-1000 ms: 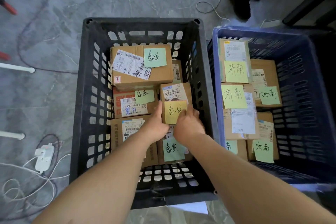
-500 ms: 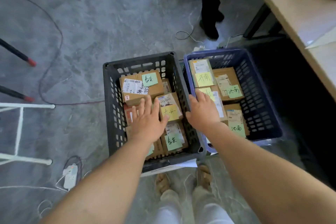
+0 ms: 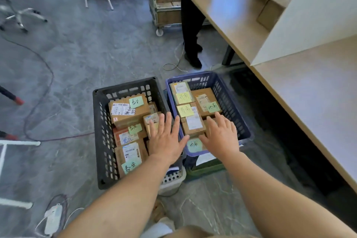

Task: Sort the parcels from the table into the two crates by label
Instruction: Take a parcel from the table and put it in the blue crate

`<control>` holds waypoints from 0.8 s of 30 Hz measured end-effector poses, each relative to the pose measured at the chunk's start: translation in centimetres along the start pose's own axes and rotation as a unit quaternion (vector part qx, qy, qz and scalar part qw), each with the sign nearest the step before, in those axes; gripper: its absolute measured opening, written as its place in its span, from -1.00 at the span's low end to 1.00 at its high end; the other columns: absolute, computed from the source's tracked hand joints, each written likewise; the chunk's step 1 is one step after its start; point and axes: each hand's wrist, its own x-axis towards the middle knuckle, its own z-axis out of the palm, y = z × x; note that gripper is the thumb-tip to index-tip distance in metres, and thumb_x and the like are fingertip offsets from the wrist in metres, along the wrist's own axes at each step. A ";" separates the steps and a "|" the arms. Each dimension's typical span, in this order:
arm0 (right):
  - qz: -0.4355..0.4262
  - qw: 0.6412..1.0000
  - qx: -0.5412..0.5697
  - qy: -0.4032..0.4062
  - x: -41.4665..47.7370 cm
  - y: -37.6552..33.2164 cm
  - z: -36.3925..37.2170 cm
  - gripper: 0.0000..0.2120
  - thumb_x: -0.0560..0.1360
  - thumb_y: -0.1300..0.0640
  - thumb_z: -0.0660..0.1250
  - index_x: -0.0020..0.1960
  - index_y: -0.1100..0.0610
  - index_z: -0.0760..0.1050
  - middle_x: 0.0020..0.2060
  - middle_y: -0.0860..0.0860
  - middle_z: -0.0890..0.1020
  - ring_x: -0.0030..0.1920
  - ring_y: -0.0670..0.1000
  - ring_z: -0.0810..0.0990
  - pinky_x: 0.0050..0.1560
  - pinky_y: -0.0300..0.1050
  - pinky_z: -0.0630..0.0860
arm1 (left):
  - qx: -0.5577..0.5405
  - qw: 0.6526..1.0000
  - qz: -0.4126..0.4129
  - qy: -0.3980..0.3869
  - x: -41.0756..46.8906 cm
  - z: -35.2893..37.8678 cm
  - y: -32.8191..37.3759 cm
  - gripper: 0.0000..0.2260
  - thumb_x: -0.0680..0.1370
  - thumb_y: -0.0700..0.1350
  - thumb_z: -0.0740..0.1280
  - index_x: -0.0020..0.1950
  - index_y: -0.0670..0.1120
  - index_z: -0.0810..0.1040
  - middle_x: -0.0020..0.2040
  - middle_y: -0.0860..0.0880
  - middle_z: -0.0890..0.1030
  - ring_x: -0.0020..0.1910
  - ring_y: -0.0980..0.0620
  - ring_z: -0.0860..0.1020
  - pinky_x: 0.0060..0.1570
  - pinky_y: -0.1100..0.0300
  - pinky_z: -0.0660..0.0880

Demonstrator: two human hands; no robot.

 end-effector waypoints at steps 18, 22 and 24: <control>0.168 0.974 0.064 0.135 -20.7 23.2 -3.4 -0.30 0.56 -0.23 0.20 0.58 -0.06 -0.01 0.58 0.06 -0.06 0.57 0.09 -0.12 0.53 0.11 -0.17 | 0.027 0.979 0.182 0.093 -11.5 -0.2 26.9 -0.35 0.61 0.30 -0.18 0.57 0.00 -0.31 0.57 -0.09 -0.32 0.54 -0.12 -0.34 0.45 -0.24 -0.33; 0.220 0.961 0.067 0.153 -25.6 27.8 -3.7 -0.31 0.56 -0.23 0.20 0.57 -0.06 0.01 0.58 0.06 -0.06 0.56 0.11 -0.13 0.53 0.13 -0.15 | 0.039 0.968 0.229 0.098 -13.9 0.0 32.7 -0.33 0.60 0.32 -0.19 0.55 0.00 -0.34 0.50 -0.07 -0.42 0.52 -0.12 -0.39 0.45 -0.24 -0.34; 0.244 0.953 0.065 0.167 -27.9 29.9 -4.1 -0.30 0.55 -0.23 0.22 0.56 -0.06 0.02 0.58 0.07 -0.06 0.56 0.11 -0.12 0.53 0.15 -0.15 | 0.042 0.962 0.255 0.092 -15.1 0.1 35.6 -0.32 0.59 0.33 -0.20 0.54 0.00 -0.37 0.52 -0.09 -0.41 0.51 -0.13 -0.40 0.44 -0.25 -0.32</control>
